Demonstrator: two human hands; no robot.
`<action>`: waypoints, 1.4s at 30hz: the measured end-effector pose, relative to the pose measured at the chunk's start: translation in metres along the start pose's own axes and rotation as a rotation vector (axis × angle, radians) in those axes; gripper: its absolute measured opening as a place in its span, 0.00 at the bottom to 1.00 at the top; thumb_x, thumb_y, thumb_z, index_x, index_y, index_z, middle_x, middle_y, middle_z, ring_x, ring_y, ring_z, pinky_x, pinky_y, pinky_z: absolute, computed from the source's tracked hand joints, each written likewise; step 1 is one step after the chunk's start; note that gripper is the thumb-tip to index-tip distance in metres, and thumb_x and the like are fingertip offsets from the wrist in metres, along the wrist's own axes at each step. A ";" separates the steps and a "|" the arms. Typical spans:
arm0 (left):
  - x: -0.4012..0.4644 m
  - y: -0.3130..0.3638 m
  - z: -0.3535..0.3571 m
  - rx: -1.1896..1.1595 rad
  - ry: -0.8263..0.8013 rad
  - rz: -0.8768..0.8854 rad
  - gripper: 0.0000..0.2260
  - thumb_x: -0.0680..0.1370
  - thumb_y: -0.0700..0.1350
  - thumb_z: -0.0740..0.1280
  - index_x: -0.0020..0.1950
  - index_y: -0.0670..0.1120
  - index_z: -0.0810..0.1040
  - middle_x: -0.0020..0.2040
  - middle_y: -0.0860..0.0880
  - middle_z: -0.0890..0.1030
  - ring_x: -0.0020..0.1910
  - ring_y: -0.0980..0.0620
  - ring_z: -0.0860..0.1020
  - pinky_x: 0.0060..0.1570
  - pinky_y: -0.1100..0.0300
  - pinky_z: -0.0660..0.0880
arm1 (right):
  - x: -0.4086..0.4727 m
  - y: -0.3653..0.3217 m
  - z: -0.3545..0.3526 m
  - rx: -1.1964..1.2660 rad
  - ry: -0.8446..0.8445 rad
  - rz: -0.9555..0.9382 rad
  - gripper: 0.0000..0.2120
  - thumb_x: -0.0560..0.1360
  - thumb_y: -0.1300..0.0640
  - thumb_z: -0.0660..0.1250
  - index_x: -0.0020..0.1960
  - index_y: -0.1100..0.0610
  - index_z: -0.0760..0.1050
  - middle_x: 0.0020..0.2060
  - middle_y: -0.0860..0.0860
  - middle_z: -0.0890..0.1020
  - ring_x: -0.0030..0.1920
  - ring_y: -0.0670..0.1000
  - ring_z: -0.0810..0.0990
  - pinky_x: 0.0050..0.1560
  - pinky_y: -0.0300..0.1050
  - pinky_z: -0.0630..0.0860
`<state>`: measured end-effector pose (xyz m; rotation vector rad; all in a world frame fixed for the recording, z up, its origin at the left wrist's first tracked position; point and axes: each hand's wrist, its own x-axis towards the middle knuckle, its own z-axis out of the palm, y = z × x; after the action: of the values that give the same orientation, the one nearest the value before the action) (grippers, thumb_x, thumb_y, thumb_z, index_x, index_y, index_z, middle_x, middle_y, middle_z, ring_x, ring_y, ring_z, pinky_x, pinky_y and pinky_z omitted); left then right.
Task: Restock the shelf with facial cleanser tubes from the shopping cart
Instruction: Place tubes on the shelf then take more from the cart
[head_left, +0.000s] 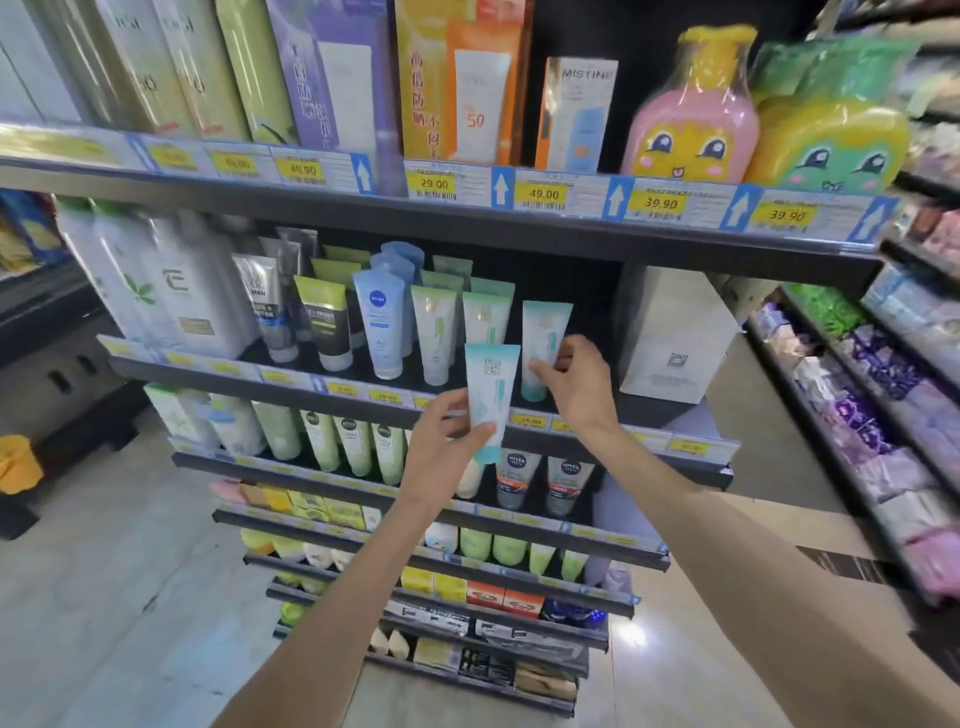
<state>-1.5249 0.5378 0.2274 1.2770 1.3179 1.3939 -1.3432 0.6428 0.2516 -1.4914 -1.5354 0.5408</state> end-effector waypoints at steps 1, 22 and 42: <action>0.002 -0.002 -0.001 0.003 0.000 0.003 0.19 0.78 0.40 0.74 0.68 0.47 0.76 0.62 0.52 0.82 0.56 0.54 0.83 0.50 0.62 0.81 | 0.002 0.001 0.002 -0.016 -0.006 -0.001 0.16 0.75 0.54 0.76 0.57 0.54 0.74 0.54 0.52 0.81 0.52 0.50 0.81 0.56 0.50 0.81; 0.006 -0.015 -0.002 -0.021 0.001 -0.014 0.17 0.77 0.39 0.75 0.65 0.45 0.77 0.59 0.53 0.83 0.55 0.56 0.82 0.48 0.65 0.79 | 0.067 0.011 0.027 -0.162 0.018 -0.016 0.17 0.75 0.55 0.75 0.59 0.62 0.76 0.59 0.58 0.82 0.59 0.58 0.81 0.53 0.48 0.79; 0.004 -0.013 -0.005 -0.013 -0.030 -0.046 0.18 0.77 0.40 0.75 0.66 0.45 0.76 0.60 0.52 0.83 0.58 0.56 0.82 0.50 0.66 0.79 | 0.108 0.016 0.051 -0.174 -0.005 0.070 0.18 0.78 0.52 0.72 0.63 0.60 0.77 0.59 0.57 0.82 0.58 0.57 0.82 0.57 0.51 0.79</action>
<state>-1.5318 0.5426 0.2155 1.2464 1.3076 1.3443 -1.3616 0.7613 0.2451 -1.6828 -1.5711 0.4609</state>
